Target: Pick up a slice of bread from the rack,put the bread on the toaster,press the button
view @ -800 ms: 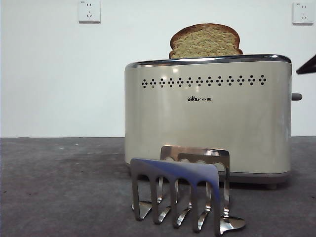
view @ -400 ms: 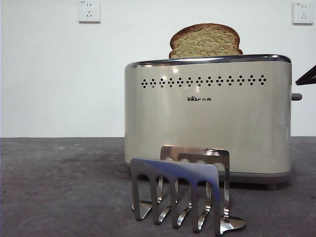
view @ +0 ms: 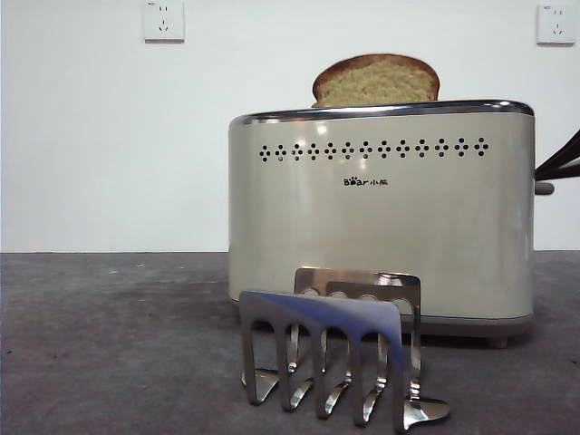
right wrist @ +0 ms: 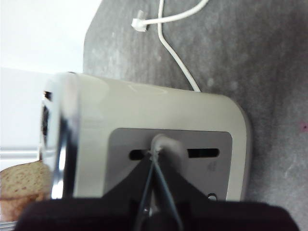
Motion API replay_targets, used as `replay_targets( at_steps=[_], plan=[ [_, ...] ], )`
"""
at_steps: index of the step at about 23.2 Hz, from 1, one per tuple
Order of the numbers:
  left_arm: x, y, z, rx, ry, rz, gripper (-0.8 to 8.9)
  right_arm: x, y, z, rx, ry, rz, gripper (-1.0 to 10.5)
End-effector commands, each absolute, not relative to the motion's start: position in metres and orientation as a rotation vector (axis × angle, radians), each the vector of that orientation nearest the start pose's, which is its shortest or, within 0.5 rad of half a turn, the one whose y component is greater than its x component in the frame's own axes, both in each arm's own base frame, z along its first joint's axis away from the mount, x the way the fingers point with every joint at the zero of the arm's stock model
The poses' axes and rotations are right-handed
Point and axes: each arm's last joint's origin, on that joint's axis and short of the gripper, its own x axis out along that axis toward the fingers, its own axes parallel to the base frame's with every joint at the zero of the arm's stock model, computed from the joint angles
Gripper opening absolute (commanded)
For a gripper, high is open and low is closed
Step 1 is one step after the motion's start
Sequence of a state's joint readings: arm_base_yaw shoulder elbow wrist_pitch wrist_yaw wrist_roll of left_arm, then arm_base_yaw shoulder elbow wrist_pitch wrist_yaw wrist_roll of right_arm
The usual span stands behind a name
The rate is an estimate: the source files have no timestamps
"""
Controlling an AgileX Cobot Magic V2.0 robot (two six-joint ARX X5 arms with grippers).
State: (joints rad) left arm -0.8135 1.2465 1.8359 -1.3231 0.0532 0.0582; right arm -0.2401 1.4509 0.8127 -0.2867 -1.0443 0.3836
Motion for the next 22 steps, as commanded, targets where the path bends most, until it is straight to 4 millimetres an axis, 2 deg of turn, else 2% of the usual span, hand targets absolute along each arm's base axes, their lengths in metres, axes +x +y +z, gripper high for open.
replay_targets(
  at_steps=[1, 15, 22],
  plan=[
    [0.122, -0.131, 0.474, 0.323, 0.687, -0.843, -0.08, 0.272, -0.04, 0.195, 0.901, 0.93, 0.574, -0.1],
    [0.122, -0.13, 0.474, 0.324, 0.686, -0.838, -0.08, 0.274, -0.042, 0.178, 0.91, 1.011, 0.476, -0.1],
    [0.123, -0.129, 0.474, 0.326, 0.685, -0.836, -0.08, 0.275, -0.042, 0.158, 0.915, 1.096, 0.44, -0.1]
  ],
)
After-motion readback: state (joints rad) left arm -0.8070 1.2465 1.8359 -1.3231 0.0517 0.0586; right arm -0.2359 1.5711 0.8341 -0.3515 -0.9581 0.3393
